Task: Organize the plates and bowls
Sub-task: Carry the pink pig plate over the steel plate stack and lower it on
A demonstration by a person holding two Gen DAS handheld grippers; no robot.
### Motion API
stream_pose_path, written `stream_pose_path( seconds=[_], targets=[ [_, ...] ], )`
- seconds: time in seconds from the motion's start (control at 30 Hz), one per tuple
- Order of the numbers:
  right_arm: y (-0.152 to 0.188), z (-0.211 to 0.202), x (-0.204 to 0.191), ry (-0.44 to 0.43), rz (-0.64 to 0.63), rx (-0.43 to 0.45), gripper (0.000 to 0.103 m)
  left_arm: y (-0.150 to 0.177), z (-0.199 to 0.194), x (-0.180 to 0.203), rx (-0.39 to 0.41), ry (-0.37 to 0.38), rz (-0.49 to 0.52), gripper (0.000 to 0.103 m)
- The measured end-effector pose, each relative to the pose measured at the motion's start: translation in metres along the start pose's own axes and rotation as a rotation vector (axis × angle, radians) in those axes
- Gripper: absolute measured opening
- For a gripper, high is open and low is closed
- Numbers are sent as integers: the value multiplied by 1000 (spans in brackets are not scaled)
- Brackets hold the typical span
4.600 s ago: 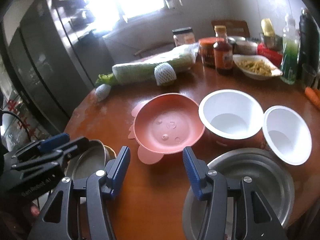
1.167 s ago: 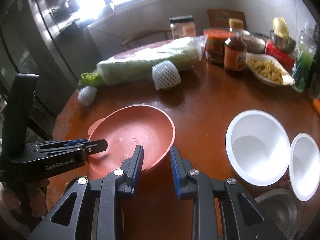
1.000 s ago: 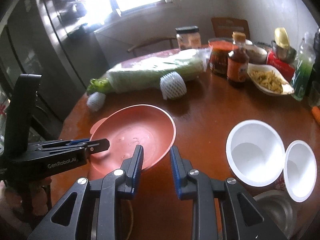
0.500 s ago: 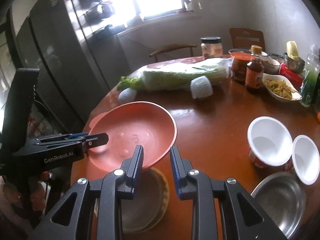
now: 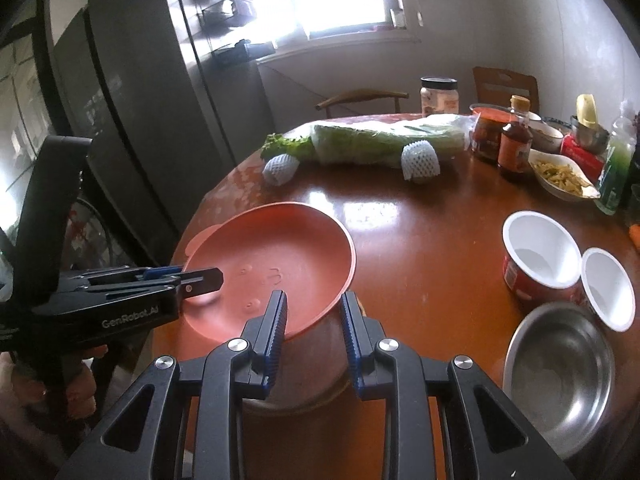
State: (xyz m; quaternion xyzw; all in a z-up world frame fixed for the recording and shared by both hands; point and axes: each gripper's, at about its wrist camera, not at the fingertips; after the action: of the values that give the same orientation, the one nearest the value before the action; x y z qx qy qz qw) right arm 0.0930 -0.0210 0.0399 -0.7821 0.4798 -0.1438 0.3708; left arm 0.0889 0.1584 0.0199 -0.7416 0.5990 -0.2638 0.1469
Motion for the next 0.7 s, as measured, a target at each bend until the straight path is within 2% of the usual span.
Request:
stream_pose_path(
  seconds=[0.27, 0.53, 0.63, 0.7],
  targets=[
    [20, -5, -11, 7, -49, -20, 29, 24, 4, -4, -3, 7, -22, 27],
    [33, -12, -13, 8, -71, -23, 29, 34, 7, -1, -2, -1, -18, 27],
    [37, -12, -15, 1, -80, -28, 29, 38, 8, 1, -2, -3, -9, 27],
    [39, -12, -16, -34, -79, -32, 28, 40, 8, 5, -4, 8, 3, 27]
  ],
)
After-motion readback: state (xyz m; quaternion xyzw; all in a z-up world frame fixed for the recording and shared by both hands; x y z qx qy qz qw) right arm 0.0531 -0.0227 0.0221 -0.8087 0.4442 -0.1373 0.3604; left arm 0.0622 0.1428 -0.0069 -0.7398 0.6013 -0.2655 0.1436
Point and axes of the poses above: each gripper's, at about its wrist camera, not at the fingertips, and z roughly the way its jaws point, x to its right, y to its underside, and after that the axes turned 6 degrees about -z, right-handed
